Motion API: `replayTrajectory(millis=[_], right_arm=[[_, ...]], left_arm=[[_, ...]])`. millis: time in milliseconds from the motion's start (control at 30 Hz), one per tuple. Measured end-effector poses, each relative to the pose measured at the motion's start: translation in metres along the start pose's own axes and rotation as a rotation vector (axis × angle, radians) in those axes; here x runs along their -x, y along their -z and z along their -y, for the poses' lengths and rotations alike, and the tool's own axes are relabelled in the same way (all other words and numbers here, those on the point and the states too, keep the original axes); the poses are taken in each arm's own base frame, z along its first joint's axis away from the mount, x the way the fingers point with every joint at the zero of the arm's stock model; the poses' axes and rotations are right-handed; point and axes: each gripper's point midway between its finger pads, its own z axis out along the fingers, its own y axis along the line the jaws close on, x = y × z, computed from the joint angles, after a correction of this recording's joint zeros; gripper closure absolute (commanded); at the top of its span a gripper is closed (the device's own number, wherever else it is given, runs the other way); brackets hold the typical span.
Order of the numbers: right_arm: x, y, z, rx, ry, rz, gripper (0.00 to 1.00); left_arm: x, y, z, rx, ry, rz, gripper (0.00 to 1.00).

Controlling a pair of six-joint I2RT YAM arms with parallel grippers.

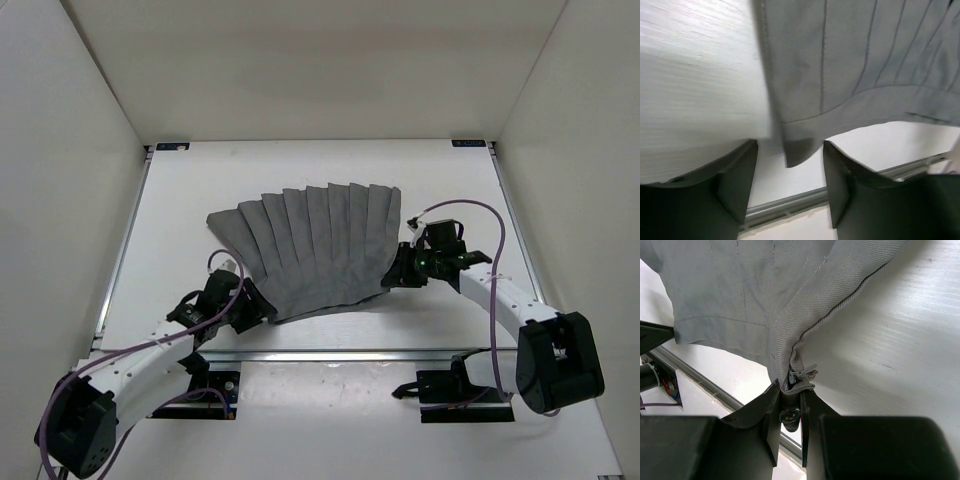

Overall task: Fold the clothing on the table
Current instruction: Fold the skirt

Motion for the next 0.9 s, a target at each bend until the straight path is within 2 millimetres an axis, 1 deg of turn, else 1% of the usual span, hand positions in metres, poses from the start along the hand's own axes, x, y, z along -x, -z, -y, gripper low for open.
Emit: replayTrajectory(millis=[33, 67, 100, 133, 167, 333, 433, 567, 700, 800, 900], right_arm=[[0.000, 0.000, 0.000, 0.000, 0.001, 0.001, 1.00], [0.000, 0.000, 0.000, 0.000, 0.002, 0.001, 1.00], [0.000, 0.000, 0.000, 0.001, 0.002, 0.002, 1.00], [0.000, 0.001, 0.000, 0.001, 0.004, 0.004, 1.00], [0.000, 0.001, 0.000, 0.001, 0.004, 0.005, 0.99], [-0.005, 0.002, 0.005, -0.015, -0.010, -0.005, 1.00], [-0.016, 0.008, 0.011, -0.033, -0.026, -0.020, 1.00], [-0.034, 0.023, 0.009, -0.039, -0.034, -0.035, 1.00], [-0.045, 0.040, -0.002, -0.026, -0.015, -0.032, 1.00], [-0.051, 0.055, -0.009, -0.018, -0.011, -0.015, 1.00], [-0.054, 0.069, -0.015, -0.003, -0.019, 0.007, 1.00]], left_arm=[[0.001, -0.001, 0.002, -0.006, 0.008, 0.003, 0.54], [0.001, -0.003, 0.004, -0.007, 0.013, 0.004, 0.77], [0.000, -0.005, 0.004, -0.002, 0.019, -0.001, 0.92], [-0.001, -0.007, 0.003, 0.004, 0.023, -0.001, 0.97], [-0.001, -0.008, 0.003, 0.001, 0.022, 0.002, 1.00], [0.005, -0.006, 0.005, -0.017, 0.020, 0.029, 1.00], [0.010, 0.002, 0.003, -0.023, 0.018, 0.053, 1.00], [0.018, 0.018, 0.005, -0.063, 0.027, 0.097, 1.00], [0.015, 0.033, 0.012, -0.105, 0.014, 0.100, 1.00], [0.016, 0.049, 0.022, -0.140, 0.007, 0.112, 1.00], [0.023, 0.072, 0.038, -0.208, 0.007, 0.146, 1.00]])
